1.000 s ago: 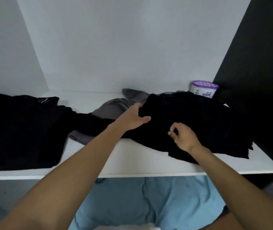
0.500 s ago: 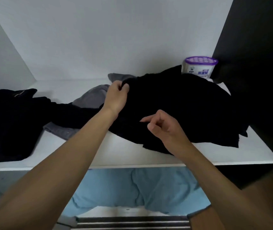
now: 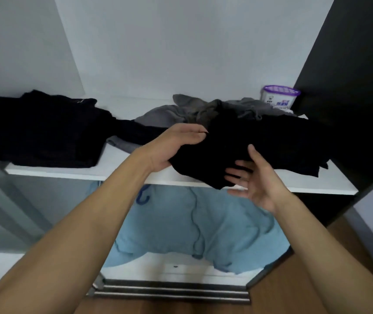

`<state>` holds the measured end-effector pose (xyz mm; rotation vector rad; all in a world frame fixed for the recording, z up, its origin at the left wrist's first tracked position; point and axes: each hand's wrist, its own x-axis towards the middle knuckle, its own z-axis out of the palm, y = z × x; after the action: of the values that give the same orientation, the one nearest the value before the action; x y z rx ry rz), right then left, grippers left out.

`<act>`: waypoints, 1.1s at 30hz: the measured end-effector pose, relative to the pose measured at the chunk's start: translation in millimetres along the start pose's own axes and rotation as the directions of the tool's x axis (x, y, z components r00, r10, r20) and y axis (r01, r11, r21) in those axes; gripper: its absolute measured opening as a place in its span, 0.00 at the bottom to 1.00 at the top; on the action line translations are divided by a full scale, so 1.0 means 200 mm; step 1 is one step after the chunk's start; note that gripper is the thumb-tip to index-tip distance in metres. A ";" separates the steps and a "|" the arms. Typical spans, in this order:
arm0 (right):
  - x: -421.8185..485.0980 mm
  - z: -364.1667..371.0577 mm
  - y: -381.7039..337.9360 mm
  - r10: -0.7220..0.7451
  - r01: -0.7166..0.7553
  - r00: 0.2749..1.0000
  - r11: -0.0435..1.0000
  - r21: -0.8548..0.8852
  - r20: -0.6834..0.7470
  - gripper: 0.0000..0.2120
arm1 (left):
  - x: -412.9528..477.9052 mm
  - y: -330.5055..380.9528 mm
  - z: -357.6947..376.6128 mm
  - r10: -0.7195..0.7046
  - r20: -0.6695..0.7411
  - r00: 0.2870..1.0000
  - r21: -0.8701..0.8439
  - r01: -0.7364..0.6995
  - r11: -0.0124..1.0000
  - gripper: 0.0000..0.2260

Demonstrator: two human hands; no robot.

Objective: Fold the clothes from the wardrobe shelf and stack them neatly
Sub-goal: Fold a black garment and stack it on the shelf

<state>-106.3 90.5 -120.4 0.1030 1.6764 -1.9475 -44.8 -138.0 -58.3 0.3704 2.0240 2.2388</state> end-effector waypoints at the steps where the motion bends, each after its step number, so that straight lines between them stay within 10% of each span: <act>1: -0.04 0.06 0.01 0.014 -0.014 1.000 0.999 0.031 0.016 0.32 | -0.09 -0.04 0.00 -0.040 0.069 0.997 0.002 0.040 0.999 0.04; 7: -0.29 0.46 0.13 -0.185 0.269 0.932 0.930 0.251 -0.313 0.09 | -0.60 -0.30 0.00 -0.189 0.452 0.872 0.130 0.145 0.981 0.05; 12: -0.64 0.50 0.41 -0.284 0.284 0.929 0.958 -0.034 -0.236 0.11 | -0.79 -0.52 -0.08 -0.368 -0.143 0.919 -0.162 0.345 0.925 0.23; 15: -0.82 0.44 0.59 -0.239 0.202 0.966 0.938 -0.280 -0.103 0.12 | -0.83 -0.58 0.00 -0.580 0.032 0.814 -0.454 0.529 0.717 0.49; 17: -0.91 0.39 0.71 -0.144 0.145 0.989 0.830 -0.539 0.045 0.09 | -0.84 -0.61 0.16 -0.558 0.113 0.822 -0.540 0.522 0.660 0.39; 22: -1.08 0.26 0.93 0.170 0.076 0.969 0.488 -0.869 0.180 0.07 | -0.89 -0.68 0.44 -0.600 -0.335 0.727 -0.388 0.473 0.791 0.23; 28: -1.14 -0.01 1.02 0.380 -0.380 0.922 0.839 -0.389 -0.079 0.35 | -1.09 -0.63 0.49 -0.558 -0.350 0.753 -0.401 0.418 0.815 0.10; 33: -1.13 0.00 1.16 0.493 -0.497 0.842 0.867 -0.038 0.220 0.43 | -1.27 -0.57 0.69 -0.534 -0.334 0.777 -0.346 0.426 0.836 0.04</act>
<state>190.2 158.4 -234.3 0.2863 1.3185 -1.5191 225.2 -51.6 -187.3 -0.6485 1.6761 2.3050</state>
